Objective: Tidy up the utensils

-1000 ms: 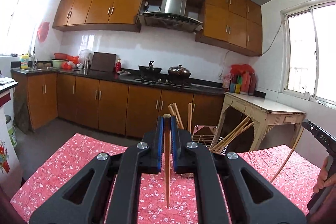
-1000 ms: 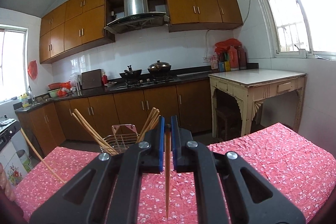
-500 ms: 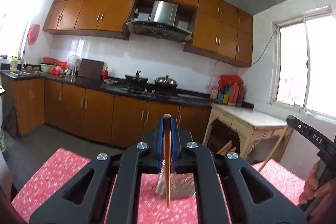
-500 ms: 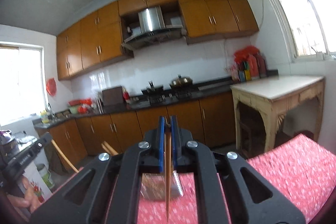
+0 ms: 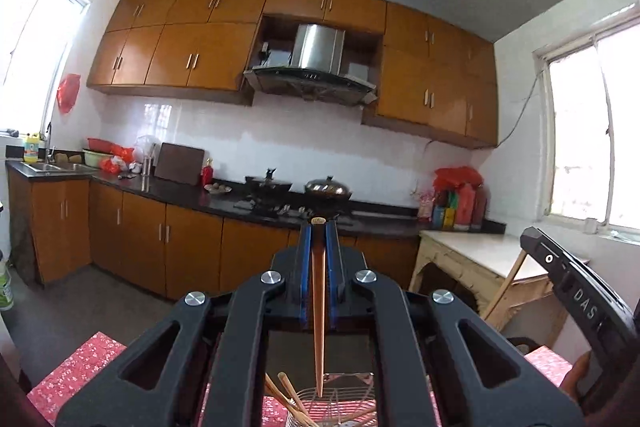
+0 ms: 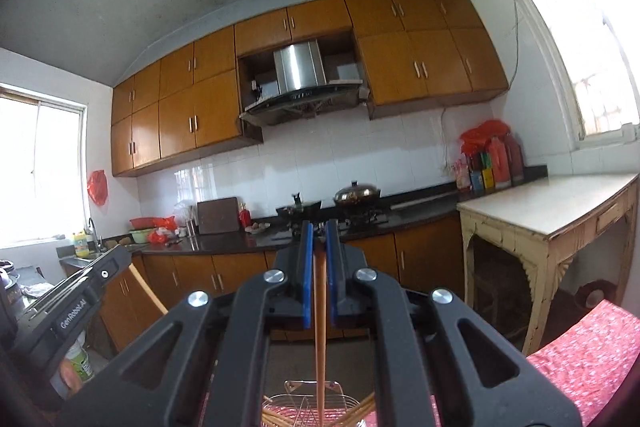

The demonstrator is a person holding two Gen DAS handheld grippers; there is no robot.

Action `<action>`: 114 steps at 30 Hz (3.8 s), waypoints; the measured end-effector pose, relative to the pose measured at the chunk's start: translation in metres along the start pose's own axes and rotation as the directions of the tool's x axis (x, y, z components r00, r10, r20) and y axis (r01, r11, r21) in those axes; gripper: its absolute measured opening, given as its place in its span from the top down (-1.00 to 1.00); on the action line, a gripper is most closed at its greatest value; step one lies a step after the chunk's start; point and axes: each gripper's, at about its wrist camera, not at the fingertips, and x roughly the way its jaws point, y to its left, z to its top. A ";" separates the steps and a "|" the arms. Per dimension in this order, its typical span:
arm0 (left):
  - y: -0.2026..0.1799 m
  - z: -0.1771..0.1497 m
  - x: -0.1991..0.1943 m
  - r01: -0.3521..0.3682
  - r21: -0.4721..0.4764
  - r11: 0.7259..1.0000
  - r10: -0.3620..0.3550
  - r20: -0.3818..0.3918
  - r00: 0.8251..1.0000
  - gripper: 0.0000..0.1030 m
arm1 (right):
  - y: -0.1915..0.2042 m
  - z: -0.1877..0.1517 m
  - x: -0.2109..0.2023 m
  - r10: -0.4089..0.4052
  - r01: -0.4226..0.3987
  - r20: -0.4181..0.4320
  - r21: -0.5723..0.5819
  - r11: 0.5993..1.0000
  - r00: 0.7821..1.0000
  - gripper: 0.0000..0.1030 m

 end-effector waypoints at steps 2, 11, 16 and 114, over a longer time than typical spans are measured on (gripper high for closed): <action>0.000 -0.012 0.010 -0.010 0.001 1.000 0.010 -0.023 1.000 0.87 | -0.002 -0.012 0.016 0.004 -0.004 -0.020 0.002 1.000 1.000 0.86; 0.009 -0.035 0.035 -0.016 0.005 1.000 0.016 -0.089 0.996 0.87 | -0.005 -0.043 0.053 0.010 -0.009 -0.067 0.015 1.000 0.998 0.86; 0.009 -0.039 0.041 -0.002 0.012 1.000 0.003 -0.110 0.994 0.87 | -0.002 -0.053 0.064 0.021 -0.019 -0.096 0.017 1.000 0.995 0.86; 0.053 -0.146 -0.189 -0.073 0.135 0.988 0.104 -0.234 0.967 -0.96 | 0.038 -0.178 -0.223 -0.157 0.111 -0.244 -0.192 0.975 0.957 -0.92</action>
